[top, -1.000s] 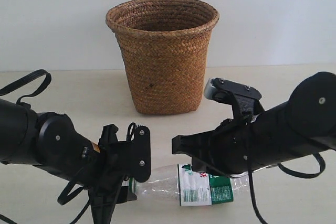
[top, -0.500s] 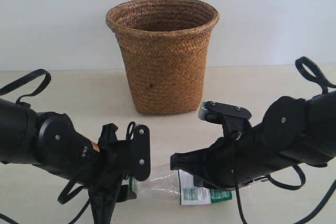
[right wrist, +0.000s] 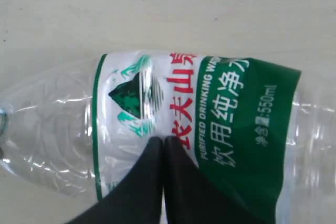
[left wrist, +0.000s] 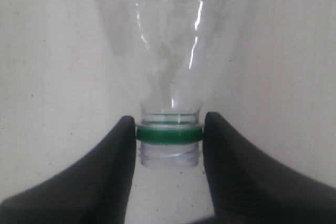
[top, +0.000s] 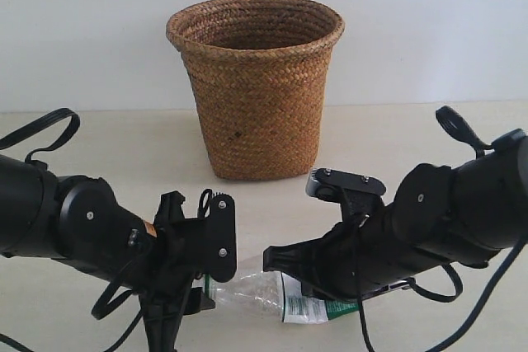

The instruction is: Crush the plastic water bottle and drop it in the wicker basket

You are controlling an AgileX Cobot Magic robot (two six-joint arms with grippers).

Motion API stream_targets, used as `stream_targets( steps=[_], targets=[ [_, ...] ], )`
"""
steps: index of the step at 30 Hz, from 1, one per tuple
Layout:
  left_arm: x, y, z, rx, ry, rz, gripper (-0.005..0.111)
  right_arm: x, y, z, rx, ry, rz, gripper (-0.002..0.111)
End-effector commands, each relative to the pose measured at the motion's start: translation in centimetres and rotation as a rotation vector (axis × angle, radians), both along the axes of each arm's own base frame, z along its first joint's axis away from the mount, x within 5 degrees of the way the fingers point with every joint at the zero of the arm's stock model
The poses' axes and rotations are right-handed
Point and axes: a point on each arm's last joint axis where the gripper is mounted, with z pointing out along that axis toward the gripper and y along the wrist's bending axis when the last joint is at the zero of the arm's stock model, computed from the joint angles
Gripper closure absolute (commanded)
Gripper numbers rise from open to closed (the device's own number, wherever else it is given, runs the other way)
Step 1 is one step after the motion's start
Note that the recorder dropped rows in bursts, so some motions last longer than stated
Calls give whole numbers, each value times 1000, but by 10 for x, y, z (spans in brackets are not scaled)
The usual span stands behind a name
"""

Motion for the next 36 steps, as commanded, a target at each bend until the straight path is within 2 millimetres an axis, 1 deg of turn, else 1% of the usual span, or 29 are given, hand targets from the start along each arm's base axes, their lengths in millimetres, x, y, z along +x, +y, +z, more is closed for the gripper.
stream_targets(
  steps=[1,5,9,14,17,21,23,25,27,28,32,33,36],
  targets=[
    [-3,-2,-1,7,17,-14,103,-10,-5,-29,-67,105,30,107],
    [-3,-2,-1,7,17,-14,103,-10,-5,-32,-74,109,28,107],
    [-3,-2,-1,7,17,-14,103,-9,-5,-31,-70,99,15,107],
    [-3,-2,-1,7,17,-14,103,-6,-5,-17,-46,43,10,107],
    [-3,-2,-1,7,17,-14,103,-5,-4,0,-12,-10,8,107],
    [-3,-2,-1,7,17,-14,103,-4,-7,39,55,-135,9,107],
    [-3,-2,-1,7,17,-14,103,-3,-13,61,96,-193,-10,107],
    [-3,-2,-1,7,17,-14,103,-3,-25,88,140,-260,-33,107],
    [-3,-2,-1,7,17,-14,103,-6,-41,115,163,-336,-37,107],
    [-3,-2,-1,7,17,-14,103,-8,-48,125,168,-364,-35,107],
    [-2,-2,0,3,3,-10,103,-28,-76,171,183,-512,-19,107],
    [-2,-2,0,3,3,-10,103,-35,-81,180,179,-544,-3,107],
    [-1,-2,0,1,-4,-8,103,-57,-90,197,182,-586,40,107]
  ],
)
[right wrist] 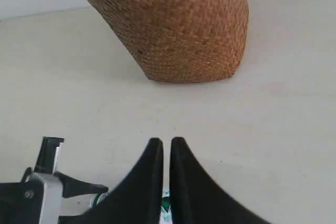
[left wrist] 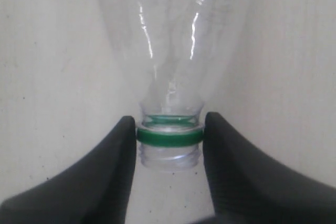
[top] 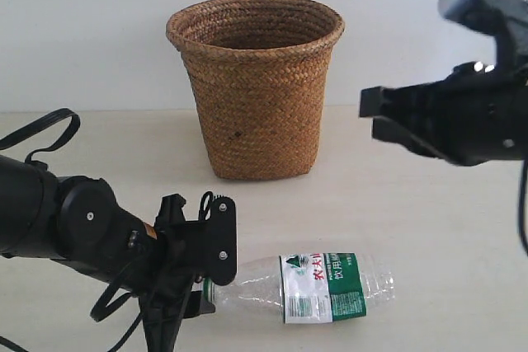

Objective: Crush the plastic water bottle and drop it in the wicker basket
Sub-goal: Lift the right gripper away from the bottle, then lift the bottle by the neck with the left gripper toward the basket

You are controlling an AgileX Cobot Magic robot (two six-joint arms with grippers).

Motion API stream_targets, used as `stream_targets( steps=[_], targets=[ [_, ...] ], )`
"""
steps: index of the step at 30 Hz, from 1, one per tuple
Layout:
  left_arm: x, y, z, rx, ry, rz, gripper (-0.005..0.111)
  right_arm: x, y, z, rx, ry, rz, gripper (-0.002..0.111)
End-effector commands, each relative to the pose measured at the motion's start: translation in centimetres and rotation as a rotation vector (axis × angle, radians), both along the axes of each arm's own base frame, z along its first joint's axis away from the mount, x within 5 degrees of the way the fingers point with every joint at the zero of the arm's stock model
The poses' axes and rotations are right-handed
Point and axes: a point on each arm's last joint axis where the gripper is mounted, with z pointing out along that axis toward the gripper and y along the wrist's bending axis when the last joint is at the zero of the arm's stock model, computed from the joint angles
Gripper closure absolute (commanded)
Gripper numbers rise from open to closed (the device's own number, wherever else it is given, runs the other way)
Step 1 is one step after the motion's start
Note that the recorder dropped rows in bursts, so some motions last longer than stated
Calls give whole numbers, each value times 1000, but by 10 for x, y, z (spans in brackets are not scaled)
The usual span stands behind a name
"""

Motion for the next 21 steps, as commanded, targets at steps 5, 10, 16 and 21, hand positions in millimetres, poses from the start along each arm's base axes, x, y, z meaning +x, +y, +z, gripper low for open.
stream_targets(
  steps=[5,10,16,21],
  targets=[
    [3,-2,9,-44,-54,48,103,-62,-33,8,-10,-74,11,107],
    [5,0,41,-143,-127,118,103,-84,-47,-17,-17,-73,-25,107],
    [1,11,85,-269,-200,201,103,-86,-48,-24,-24,-58,-24,107],
    [-14,17,104,-264,-168,141,103,-87,-48,-24,-26,-54,-23,107]
  ],
)
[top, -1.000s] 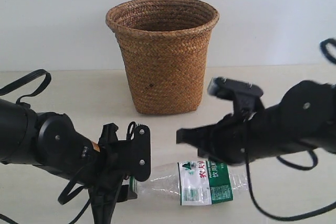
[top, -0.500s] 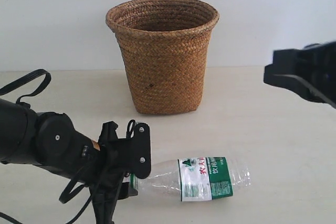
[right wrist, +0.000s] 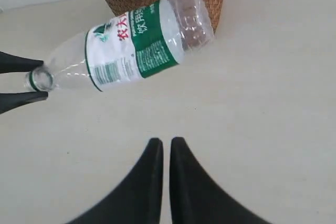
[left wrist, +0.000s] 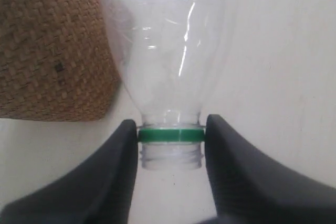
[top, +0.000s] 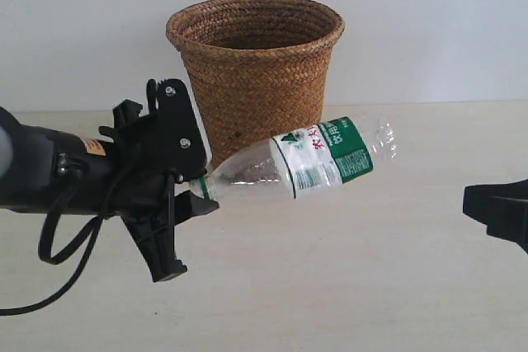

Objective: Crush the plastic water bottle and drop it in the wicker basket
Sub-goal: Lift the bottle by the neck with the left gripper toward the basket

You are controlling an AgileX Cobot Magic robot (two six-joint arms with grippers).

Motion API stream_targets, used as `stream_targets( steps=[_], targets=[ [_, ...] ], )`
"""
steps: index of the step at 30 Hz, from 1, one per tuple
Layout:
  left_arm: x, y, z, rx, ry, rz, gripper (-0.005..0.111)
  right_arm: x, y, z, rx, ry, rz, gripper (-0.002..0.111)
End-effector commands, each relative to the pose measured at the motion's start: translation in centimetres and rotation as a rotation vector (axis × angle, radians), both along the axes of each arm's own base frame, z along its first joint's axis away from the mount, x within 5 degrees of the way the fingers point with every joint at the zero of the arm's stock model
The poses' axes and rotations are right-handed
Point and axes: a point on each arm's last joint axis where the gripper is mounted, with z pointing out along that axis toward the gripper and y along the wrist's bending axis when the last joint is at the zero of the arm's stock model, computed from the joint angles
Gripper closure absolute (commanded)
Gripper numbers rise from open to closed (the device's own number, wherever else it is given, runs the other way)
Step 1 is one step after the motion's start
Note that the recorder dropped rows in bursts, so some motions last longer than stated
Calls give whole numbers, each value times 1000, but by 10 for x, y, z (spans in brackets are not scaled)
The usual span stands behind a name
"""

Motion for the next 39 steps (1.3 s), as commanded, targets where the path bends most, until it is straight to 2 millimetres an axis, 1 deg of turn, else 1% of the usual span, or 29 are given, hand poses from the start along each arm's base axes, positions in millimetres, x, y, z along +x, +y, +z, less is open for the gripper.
stream_targets(
  steps=[1,2,4,6,8,9,10,12,14,16,21,26,29,34,39],
  targets=[
    [-11,4,2,42,72,-58,103,0,-2,0,-10,-11,-5,107],
    [-15,4,0,67,110,-83,103,0,-2,0,-10,-11,-5,107],
    [-17,6,-2,105,121,-115,103,0,-2,0,-9,-13,-6,107],
    [-16,7,-3,130,106,-129,103,0,-2,0,-8,-14,-6,107],
    [-13,7,-1,142,47,-132,103,0,-2,0,-8,-14,-6,107],
    [-10,7,1,141,15,-130,103,0,-2,0,-8,-14,-6,107],
    [-6,7,7,120,-53,-110,103,0,-2,0,-8,-14,-6,107],
    [-2,6,15,98,-103,-97,103,0,-2,0,-7,-14,-7,107],
    [-1,5,22,90,-116,-100,103,0,-2,0,-7,-14,-7,107],
    [-2,4,28,95,-94,-116,103,0,-2,0,-7,-14,-7,107],
    [-10,7,33,103,-28,-132,103,0,-2,0,-9,-18,-6,107],
    [-16,11,42,86,-51,-131,103,0,-2,0,-9,-18,-6,107],
    [-16,12,46,48,-57,-100,103,0,-2,0,-9,-18,-6,107],
    [-18,12,45,54,-42,-103,103,0,-2,0,-9,-16,-5,107],
    [-28,15,35,159,56,-206,103,0,-2,0,-9,-16,-5,107]
  ],
)
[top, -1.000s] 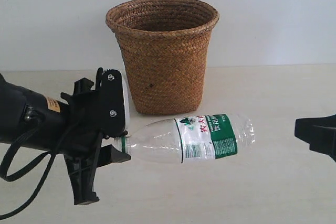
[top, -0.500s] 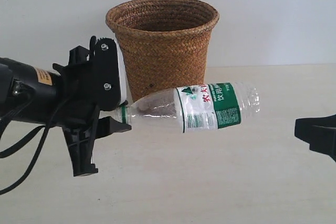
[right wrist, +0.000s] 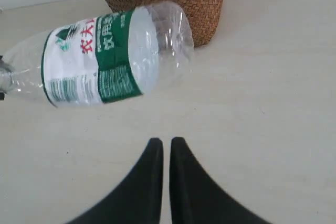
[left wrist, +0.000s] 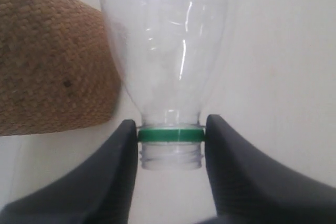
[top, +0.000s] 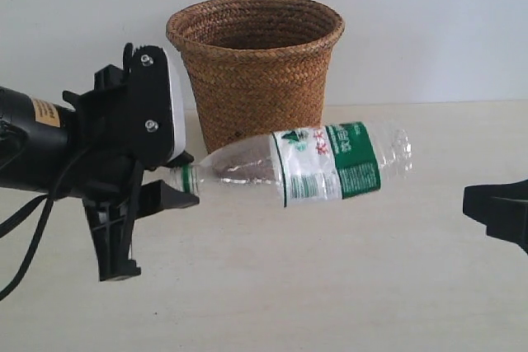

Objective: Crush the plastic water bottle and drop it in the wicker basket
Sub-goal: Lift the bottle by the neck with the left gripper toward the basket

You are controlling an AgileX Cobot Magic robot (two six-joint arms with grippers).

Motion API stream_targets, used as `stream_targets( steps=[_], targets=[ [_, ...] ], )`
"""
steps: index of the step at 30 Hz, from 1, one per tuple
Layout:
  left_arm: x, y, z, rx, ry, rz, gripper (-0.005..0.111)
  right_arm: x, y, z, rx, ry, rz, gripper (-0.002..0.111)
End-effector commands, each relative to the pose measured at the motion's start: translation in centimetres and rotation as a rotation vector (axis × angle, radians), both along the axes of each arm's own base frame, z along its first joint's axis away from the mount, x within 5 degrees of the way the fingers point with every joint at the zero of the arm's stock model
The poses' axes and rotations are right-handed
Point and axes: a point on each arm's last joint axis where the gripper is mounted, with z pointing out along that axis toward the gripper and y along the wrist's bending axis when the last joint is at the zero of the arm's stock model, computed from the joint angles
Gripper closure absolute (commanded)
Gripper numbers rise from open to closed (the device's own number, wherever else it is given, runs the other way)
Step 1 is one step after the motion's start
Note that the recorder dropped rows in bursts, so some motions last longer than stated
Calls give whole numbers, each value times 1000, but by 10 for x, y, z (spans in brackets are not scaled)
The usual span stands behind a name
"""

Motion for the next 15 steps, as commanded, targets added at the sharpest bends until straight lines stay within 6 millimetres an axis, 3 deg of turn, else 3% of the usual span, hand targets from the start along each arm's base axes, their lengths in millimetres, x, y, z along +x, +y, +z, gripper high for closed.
stream_targets(
  steps=[1,15],
  targets=[
    [-8,3,-6,63,76,-56,103,0,-1,0,-8,-14,-5,107],
    [-9,0,-4,-22,125,1,103,0,-1,0,-6,-9,-4,107]
  ],
)
